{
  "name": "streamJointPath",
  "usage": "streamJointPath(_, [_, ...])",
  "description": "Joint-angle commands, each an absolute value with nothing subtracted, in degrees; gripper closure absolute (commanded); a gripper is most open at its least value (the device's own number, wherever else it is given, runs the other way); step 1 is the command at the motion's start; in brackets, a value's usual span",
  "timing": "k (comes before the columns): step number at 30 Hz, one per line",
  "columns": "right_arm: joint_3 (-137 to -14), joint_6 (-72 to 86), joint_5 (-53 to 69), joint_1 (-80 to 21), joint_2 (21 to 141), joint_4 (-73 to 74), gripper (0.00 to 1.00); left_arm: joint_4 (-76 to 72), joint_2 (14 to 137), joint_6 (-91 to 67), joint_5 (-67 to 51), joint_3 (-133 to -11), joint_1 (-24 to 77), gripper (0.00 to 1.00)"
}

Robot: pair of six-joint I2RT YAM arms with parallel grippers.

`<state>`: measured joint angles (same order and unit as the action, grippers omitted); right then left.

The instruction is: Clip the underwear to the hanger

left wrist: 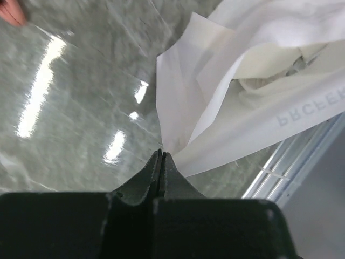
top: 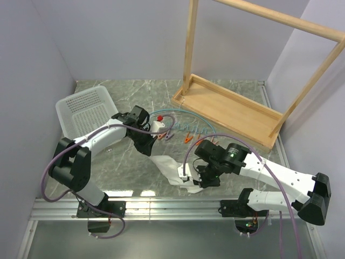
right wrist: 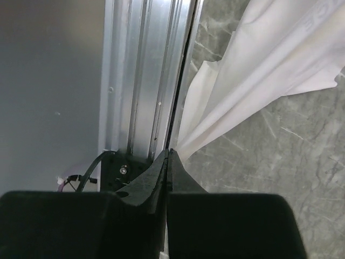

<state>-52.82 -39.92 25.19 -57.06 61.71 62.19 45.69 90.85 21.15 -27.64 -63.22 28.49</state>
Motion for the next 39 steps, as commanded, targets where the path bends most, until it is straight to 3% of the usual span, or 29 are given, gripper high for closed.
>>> streamJointPath(1, [-52.39,-42.98,25.93,-56.87,62.84,64.61,1.00,45.09,88.24,16.63,-26.80,-60.83,29.97,1.00])
streamJointPath(8, [-52.73,-43.16,24.52,-57.04,63.98,63.98,1.00,40.70,92.54,10.99,-28.12,-58.36,36.47,0.96])
streamJointPath(12, [-53.61,-42.28,25.57,-58.27,65.48,63.55,1.00,41.48,95.10,12.83,-26.72,-58.97,37.00,0.83])
streamJointPath(16, [-52.74,-42.01,25.58,-60.55,66.71,62.32,1.00,40.70,92.64,14.85,-27.16,-58.10,36.39,0.52])
streamJointPath(19, [-52.73,-41.57,25.05,-63.45,67.76,61.70,1.00,39.99,90.53,15.90,-28.21,-57.83,35.69,0.45])
streamJointPath(29, [-50.72,-39.46,24.26,-72.06,70.31,61.44,1.00,45.52,89.64,25.92,-36.55,-59.24,33.92,0.46])
streamJointPath(39, [-50.98,-38.58,23.47,-74.00,71.19,59.85,1.00,41.75,86.04,30.91,-39.98,-57.13,34.10,0.43])
